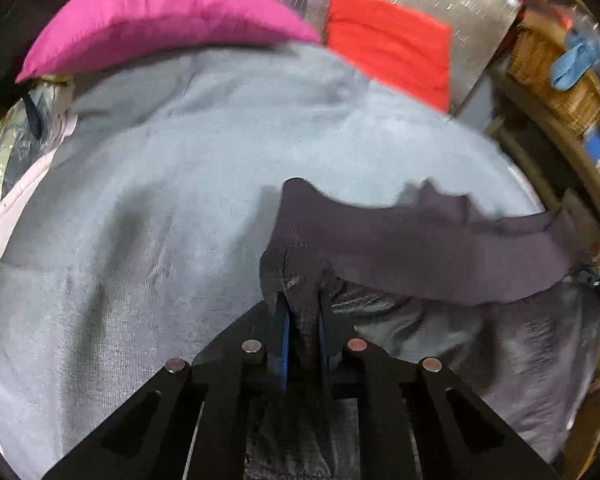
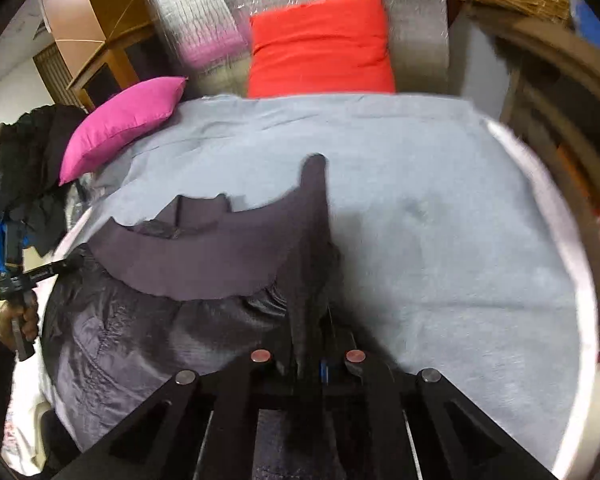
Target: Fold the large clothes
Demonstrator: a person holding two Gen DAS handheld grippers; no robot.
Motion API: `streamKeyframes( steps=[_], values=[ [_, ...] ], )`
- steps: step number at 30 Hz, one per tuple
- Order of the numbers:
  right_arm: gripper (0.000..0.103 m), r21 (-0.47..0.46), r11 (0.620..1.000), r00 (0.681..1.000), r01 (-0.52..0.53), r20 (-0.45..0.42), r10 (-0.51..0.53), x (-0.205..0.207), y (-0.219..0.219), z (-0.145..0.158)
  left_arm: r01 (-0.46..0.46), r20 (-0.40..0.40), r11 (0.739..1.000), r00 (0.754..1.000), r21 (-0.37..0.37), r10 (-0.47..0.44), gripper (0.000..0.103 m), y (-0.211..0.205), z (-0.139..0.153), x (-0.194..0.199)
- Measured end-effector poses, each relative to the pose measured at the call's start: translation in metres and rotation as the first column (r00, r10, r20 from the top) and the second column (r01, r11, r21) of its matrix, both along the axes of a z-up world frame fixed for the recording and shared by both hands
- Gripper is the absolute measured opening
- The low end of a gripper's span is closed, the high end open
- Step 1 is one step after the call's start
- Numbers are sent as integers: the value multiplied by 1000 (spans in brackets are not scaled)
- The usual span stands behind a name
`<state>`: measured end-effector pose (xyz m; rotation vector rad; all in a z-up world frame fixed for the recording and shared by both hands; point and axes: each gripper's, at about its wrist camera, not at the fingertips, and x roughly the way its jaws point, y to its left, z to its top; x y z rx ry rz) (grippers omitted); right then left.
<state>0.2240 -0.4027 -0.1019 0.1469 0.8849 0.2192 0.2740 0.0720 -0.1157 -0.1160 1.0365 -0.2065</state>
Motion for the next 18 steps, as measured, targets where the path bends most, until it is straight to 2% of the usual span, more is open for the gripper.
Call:
streamKeyframes(
  steps=[2,3,5,7,8,10,11,13,14,16,18],
  values=[
    [8,-12,999,999,34,-35,-35,7,-5,-17,-21,-40,1000,999,7,22,14,-1,-14,4],
    [8,-6,998,995,56,-78,-56,13,-8,-36,-28,-46,1000,999,10,29,17,-2,-15,5],
    [10,14,997,990,78,-123,-75,16,-8,-58,-43,-31,999,999,22,44,24,-1,-7,2],
    [15,9,994,988,107,-109,-105,13,-5,-63,-49,-5,998,999,33,50,27,2,6,-5],
    [16,33,992,987,119,-111,-115,11,-6,-62,-56,16,997,998,53,55,31,4,15,-11],
    [27,35,989,983,145,-120,-140,8,-12,-55,-83,78,991,994,103,75,50,6,35,-27],
    [34,19,987,982,162,-105,-159,2,-15,-47,-98,128,987,988,125,82,53,6,48,-38],
    [55,-19,979,977,203,-60,-204,-13,-18,-28,-115,210,982,974,148,83,66,3,68,-60],
    [64,-31,974,975,223,-18,-223,-23,-16,-16,-123,248,981,965,152,82,68,-1,77,-73],
    [64,-53,971,971,231,79,-227,-48,-2,7,-137,304,981,949,138,90,73,-8,86,-98],
    [64,-77,978,970,194,165,-179,-76,21,23,-138,334,982,939,131,88,77,-21,86,-121]
  ],
)
